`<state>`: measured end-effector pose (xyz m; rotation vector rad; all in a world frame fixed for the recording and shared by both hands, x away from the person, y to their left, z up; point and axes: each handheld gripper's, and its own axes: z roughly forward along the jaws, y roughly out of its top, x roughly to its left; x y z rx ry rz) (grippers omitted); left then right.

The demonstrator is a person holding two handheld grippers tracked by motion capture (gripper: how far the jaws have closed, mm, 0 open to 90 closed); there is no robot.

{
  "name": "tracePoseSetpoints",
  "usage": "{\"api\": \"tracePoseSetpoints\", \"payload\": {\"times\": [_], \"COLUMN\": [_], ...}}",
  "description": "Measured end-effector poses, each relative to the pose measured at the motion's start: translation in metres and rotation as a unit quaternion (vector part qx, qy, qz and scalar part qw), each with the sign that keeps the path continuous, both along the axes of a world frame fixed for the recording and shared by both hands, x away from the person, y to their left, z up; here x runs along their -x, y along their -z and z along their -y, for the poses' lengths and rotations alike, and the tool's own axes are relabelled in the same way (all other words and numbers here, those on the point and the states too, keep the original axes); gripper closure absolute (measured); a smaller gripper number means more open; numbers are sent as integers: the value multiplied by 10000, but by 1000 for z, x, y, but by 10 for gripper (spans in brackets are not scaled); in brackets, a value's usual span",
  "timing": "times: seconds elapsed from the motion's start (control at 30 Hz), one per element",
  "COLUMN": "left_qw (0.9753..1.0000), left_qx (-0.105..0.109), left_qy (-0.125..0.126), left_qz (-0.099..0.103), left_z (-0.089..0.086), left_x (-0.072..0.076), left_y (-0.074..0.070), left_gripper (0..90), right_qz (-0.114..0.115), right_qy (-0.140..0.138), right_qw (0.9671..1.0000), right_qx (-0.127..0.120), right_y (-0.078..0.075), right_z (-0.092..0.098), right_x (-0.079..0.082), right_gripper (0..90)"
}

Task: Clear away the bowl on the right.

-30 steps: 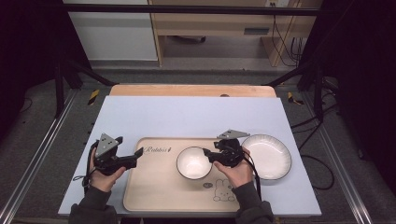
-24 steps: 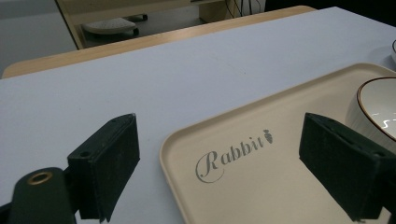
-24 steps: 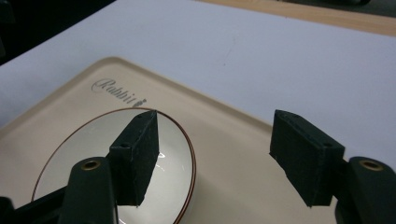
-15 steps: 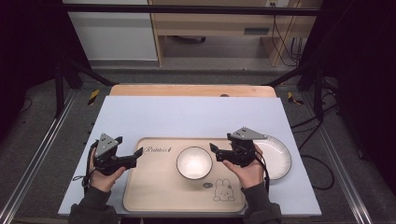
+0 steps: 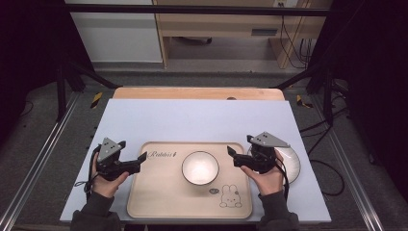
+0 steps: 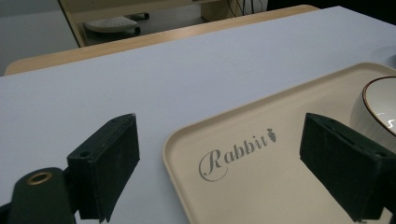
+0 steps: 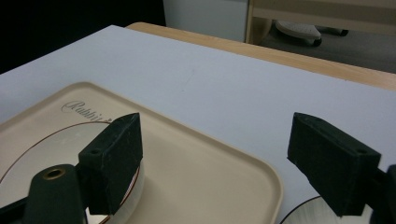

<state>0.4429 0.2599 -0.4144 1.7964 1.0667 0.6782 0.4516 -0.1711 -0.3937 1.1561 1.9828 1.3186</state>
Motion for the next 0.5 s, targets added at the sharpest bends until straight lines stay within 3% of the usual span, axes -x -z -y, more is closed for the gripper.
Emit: {"api": "tracePoseSetpoints", "payload": {"times": [0.2, 0.5], "left_qw": [10000, 10000], "left_qx": [9, 4], "left_qy": [-31, -55], "left_qz": [-17, -38], "left_z": [-2, -4], "left_x": [-1, -2], "left_y": [1, 2], "left_gripper": [115, 114], "right_qz": [104, 73], "right_qy": [11, 100], "right_qw": [9999, 9999], "right_qx": [29, 83], "right_y": [1, 6], "right_z": [9, 19], "right_x": [2, 5], "right_gripper": [163, 164]}}
